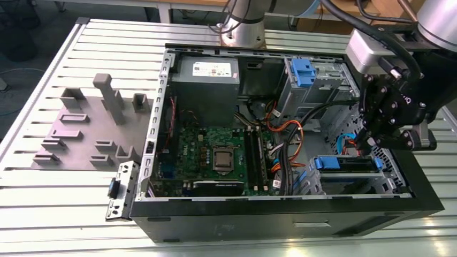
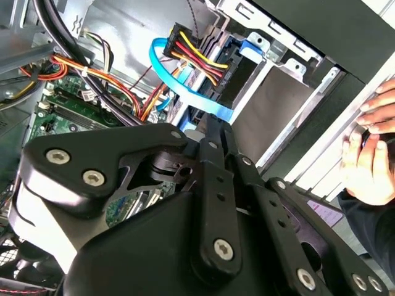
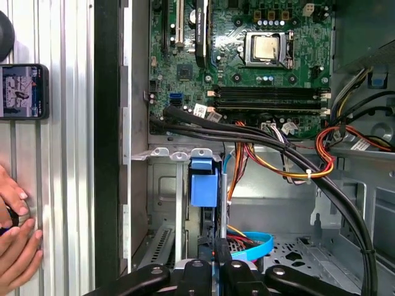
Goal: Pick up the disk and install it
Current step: 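Insert the second disk wire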
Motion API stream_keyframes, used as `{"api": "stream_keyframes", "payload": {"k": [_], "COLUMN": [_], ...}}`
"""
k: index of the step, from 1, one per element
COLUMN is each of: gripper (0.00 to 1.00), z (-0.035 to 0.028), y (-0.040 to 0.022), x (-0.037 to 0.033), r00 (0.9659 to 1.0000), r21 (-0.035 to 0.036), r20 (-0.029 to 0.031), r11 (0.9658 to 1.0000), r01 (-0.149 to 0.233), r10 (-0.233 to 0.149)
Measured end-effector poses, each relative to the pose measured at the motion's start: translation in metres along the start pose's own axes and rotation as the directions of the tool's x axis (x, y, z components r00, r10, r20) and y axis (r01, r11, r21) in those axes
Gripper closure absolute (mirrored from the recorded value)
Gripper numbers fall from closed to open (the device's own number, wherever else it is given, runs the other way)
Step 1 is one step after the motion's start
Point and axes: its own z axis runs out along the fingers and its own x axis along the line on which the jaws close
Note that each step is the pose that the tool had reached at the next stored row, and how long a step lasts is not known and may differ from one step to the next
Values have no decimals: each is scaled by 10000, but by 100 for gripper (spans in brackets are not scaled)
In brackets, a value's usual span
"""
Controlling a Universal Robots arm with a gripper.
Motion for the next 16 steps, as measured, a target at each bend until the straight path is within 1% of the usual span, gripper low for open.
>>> {"api": "stream_keyframes", "payload": {"k": [5, 6, 10, 11, 12, 14, 15, 16], "gripper": [82, 75, 75, 75, 75, 75, 75, 74], "z": [-1, -1, -1, -2, -1, 1, 2, 4], "y": [8, 8, 8, 8, 8, 7, 7, 6], "x": [0, 0, -5, -7, -10, -19, -25, -31], "r00": [10000, 10000, 10000, 10000, 9999, 9993, 9991, 9989], "r21": [3, 2, 3, 3, 4, 4, 3, -1], "r20": [-13, -12, -18, -54, -134, -362, -433, -473], "r11": [10000, 10000, 10000, 10000, 10000, 10000, 10000, 10000], "r01": [11, 11, 12, 14, 20, 35, 40, 42], "r10": [-11, -11, -12, -14, -20, -35, -39, -42]}}
